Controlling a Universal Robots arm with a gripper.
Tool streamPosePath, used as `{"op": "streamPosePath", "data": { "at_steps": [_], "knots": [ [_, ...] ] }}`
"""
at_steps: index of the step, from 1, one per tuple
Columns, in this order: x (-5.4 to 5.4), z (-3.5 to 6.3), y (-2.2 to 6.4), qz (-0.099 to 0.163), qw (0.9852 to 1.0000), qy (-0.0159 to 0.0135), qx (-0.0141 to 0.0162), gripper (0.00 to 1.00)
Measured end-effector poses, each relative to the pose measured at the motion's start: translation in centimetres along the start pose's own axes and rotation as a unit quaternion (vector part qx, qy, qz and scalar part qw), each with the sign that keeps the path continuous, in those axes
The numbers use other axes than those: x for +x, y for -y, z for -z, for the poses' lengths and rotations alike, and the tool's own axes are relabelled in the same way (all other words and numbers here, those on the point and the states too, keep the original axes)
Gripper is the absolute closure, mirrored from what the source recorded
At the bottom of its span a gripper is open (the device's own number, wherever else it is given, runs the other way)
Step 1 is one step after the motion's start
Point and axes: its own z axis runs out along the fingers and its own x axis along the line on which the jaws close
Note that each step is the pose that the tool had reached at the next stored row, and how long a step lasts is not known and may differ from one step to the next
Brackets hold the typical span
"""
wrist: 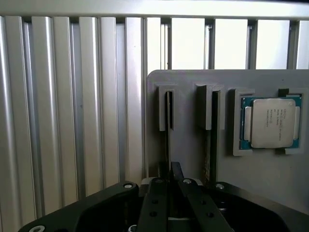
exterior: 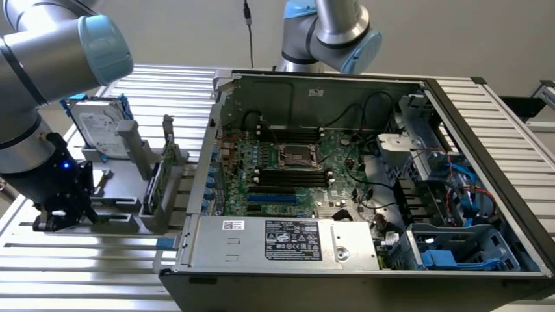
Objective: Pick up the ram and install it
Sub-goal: 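Pick up the ram and move it above insertion slot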
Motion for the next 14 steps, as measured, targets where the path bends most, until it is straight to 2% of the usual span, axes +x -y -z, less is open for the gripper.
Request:
{"op": "streamPosePath", "data": {
  "at_steps": [8,14],
  "knots": [
    [0.00,0.03,0.00,-0.001,1.0000,0.0014,-0.0002,0.86],
    [0.00,0.34,0.00,-0.002,1.0000,0.0023,-0.0019,0.86]
  ]
}}
